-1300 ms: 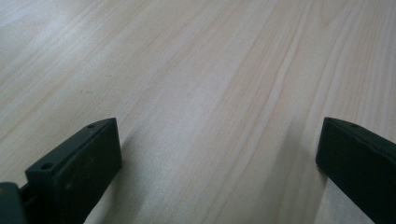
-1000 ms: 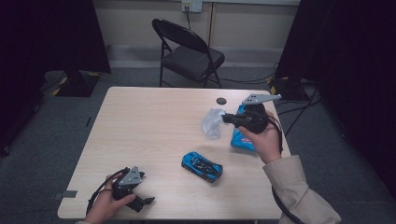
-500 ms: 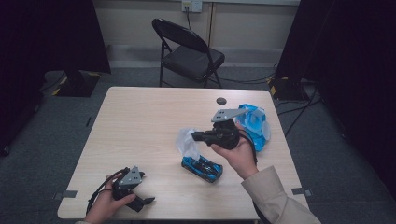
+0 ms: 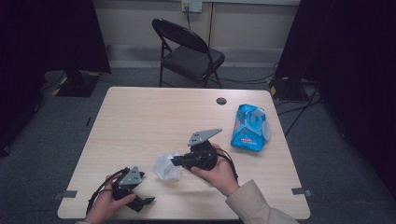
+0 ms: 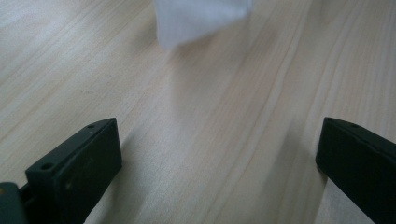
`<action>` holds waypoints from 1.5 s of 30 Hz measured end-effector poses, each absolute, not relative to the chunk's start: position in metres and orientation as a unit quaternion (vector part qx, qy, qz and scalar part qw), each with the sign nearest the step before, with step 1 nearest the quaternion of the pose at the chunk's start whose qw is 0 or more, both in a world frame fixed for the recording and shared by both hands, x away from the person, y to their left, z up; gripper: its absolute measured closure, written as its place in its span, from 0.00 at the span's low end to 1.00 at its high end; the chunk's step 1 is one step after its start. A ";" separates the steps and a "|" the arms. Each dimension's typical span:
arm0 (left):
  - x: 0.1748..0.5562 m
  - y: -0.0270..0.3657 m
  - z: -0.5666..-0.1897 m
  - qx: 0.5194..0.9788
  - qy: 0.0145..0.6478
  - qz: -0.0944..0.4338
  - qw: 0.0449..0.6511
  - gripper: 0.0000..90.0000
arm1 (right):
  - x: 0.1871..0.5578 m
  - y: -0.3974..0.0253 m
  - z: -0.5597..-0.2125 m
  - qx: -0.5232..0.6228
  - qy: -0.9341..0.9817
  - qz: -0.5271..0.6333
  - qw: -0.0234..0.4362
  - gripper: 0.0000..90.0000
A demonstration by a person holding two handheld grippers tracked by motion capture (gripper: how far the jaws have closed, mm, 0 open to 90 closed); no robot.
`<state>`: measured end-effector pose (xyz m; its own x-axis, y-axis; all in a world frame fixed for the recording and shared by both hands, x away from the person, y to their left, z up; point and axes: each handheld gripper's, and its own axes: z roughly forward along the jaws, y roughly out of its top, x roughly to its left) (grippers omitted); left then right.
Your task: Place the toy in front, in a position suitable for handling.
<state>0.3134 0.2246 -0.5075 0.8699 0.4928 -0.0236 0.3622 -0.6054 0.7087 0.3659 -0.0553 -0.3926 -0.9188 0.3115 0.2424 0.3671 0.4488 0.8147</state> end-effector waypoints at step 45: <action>0.313 0.225 -0.508 0.892 0.240 0.087 0.374 0.00 | 0.359 -0.089 -0.448 -0.210 -0.867 -0.451 -0.028 0.42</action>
<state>0.3134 0.2246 -0.5075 0.8700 0.4925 -0.0235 0.3621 -0.6058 0.7084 0.3587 -0.0887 -0.4480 -0.9099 0.3903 0.1407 0.3390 0.5042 0.7942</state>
